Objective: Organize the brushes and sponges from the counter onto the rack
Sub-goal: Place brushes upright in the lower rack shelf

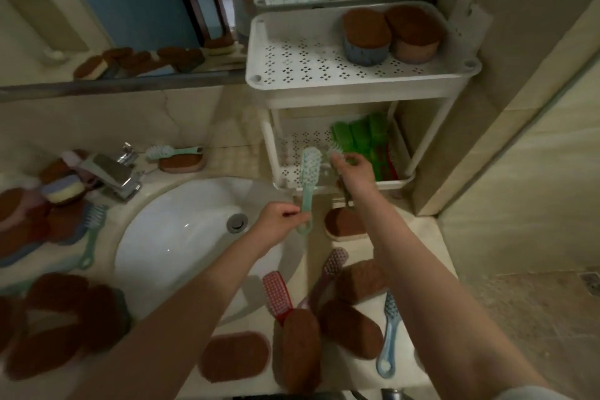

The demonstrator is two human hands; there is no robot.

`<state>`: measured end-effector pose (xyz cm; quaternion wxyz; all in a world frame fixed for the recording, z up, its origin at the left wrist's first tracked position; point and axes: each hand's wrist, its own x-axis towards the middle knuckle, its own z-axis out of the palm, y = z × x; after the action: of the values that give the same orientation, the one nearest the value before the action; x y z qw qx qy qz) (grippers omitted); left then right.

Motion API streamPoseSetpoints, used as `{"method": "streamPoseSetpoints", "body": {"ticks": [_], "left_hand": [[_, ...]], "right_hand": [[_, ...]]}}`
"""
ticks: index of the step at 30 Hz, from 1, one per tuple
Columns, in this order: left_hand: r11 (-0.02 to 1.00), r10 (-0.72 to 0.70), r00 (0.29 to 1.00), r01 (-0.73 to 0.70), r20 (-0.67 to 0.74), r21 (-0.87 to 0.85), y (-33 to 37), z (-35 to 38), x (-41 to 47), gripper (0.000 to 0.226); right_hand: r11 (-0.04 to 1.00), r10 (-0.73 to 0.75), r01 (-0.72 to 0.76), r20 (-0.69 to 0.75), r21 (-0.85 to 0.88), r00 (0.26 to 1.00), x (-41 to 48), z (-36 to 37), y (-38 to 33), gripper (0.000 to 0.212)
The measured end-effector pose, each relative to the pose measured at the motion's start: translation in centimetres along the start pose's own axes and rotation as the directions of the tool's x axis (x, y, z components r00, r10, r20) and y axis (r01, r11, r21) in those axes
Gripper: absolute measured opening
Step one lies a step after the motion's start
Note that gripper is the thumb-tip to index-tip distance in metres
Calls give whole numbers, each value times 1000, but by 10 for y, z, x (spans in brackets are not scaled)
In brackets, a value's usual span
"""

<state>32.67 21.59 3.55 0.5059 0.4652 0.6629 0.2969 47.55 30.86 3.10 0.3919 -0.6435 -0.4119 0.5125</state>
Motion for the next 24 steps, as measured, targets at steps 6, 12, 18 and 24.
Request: {"method": "streamPoseSetpoints", "body": {"ticks": [6,12,18,24], "left_hand": [[999,-45,999,44,-31,-31,-15,-43,-24,19],[1000,-28,990,26,-135,-12,-27,-68,-33,15],[1000,-24,986,21,-167,-21,-36,-70,-28,15],[999,-35,993,35,-115,-9,-33,-60,-27,18]], "right_hand": [[967,168,-204,216,153,962,33,55,-20,30],[973,217,-230,243,23,945,53,84,-23,30],[981,163,-135,217,-139,962,61,94,-21,33],[985,119,-79,269,-156,956,54,86,-22,15]]}}
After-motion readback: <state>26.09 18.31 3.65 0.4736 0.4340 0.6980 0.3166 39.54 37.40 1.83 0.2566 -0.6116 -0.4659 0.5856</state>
